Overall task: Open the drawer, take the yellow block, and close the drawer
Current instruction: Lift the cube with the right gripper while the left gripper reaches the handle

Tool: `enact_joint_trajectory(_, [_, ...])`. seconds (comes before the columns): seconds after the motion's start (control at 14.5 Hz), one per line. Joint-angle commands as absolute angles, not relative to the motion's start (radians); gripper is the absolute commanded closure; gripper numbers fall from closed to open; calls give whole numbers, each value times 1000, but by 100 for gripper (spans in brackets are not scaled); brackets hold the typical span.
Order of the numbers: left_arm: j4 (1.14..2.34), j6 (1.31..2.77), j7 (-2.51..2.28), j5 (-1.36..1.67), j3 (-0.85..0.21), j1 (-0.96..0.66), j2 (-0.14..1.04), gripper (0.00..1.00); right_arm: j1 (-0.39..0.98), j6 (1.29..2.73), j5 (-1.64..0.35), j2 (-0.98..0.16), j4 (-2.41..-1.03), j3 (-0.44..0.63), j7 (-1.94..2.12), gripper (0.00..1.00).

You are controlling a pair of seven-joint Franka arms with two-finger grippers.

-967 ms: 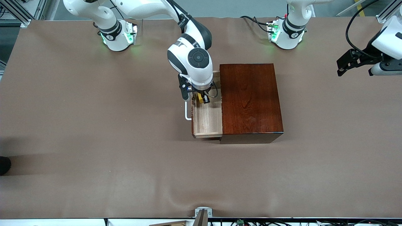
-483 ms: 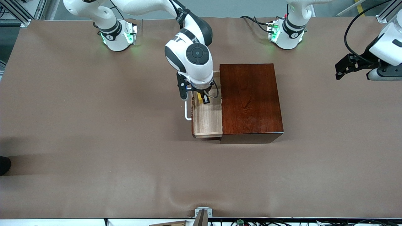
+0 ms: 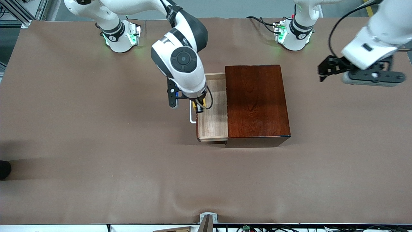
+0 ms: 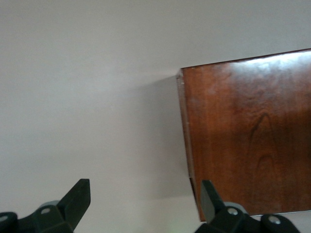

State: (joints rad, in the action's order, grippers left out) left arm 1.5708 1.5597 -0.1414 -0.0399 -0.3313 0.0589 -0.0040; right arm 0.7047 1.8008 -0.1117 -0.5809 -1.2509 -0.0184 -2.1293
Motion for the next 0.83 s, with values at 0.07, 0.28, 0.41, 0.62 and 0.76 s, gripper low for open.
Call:
enact_joint_trajectory(0.07, [1493, 1562, -311, -28, -405, 42, 90, 0, 667, 1778, -127, -552, -1246, -31, -2047, 100])
enact_joint_trajectory(0.28, [1445, 1562, -495, -32, -423, -44, 162, 0, 625, 1763, -127, -540, -1249, -31, -1953, 100])
enact_joint_trajectory(0.41, [1424, 1566, -584, -34, -423, -106, 205, 0, 589, 1755, -127, -534, -1253, -31, -1880, 100])
enact_joint_trajectory(0.62, [1416, 1635, -750, -34, -423, -196, 258, 0, 542, 1700, -126, -532, -1256, -28, -1731, 100])
enact_joint_trajectory(0.76, [1411, 1715, -881, -34, -422, -260, 302, 0, 499, 1669, -126, -528, -1259, -28, -1640, 100])
